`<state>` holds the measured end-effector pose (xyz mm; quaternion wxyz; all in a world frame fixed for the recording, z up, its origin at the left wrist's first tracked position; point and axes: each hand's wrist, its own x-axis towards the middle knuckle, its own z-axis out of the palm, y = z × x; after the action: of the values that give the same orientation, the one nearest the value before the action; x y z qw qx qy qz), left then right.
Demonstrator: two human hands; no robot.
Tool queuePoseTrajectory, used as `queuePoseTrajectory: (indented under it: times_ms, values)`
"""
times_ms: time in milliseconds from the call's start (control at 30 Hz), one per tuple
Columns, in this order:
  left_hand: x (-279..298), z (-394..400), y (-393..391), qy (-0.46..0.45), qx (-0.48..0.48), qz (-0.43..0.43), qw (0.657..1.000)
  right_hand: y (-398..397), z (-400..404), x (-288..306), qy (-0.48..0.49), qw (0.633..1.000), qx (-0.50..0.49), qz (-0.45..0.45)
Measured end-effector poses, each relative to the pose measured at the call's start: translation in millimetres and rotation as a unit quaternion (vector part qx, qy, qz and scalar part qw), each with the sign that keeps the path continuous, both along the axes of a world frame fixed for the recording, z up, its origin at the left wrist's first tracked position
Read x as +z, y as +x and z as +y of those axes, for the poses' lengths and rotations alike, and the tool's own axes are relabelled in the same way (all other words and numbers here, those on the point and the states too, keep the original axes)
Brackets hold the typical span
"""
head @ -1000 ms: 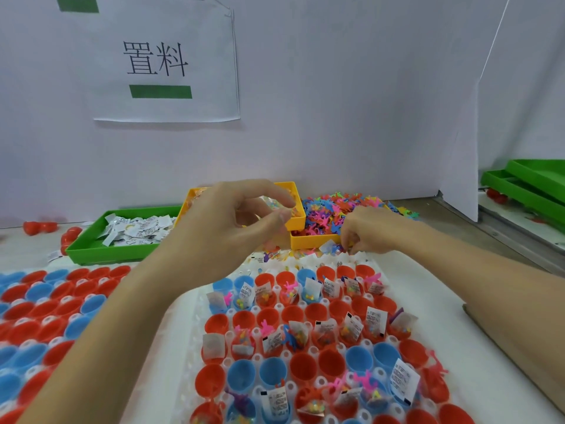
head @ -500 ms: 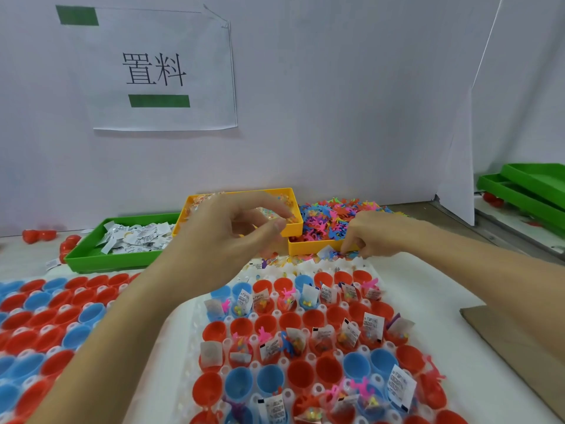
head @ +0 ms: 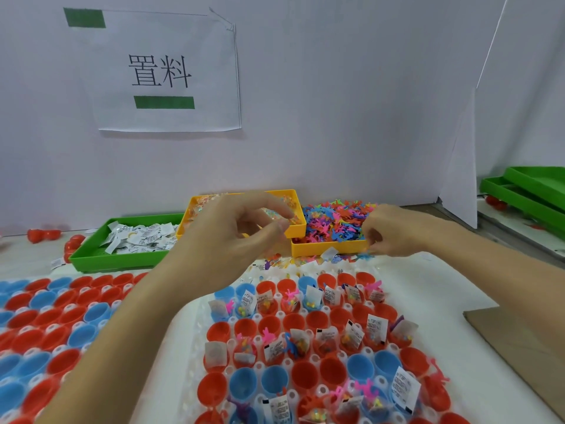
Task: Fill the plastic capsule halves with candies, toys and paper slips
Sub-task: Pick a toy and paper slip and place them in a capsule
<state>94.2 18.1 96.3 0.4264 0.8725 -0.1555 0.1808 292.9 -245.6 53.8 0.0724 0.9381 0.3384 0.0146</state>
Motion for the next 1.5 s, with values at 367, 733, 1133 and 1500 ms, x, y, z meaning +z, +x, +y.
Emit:
queuePoseTrajectory:
  times_ms: [367,733,1133,1500]
  values:
    - [-9.6,-18.5,0.7,0.078,-0.056,0.098,0.991,-76.6,-2.5,2.8,0.370,0.920,-0.033,0.127]
    - [-21.6,-41.8,5.5,0.067,-0.015,0.072,0.995,-132.6,18.7,8.8,0.456,0.871,0.086,0.162]
    - [-26.5,-42.6,11.9,-0.151,-0.030,0.092,0.984,-138.3,28.5,5.9,0.590,0.740,0.063,0.316]
    - [-28.7,-46.9,12.3,-0.164,-0.045,0.063,0.983,-136.6,31.3,2.4,0.632,0.716,0.054,0.292]
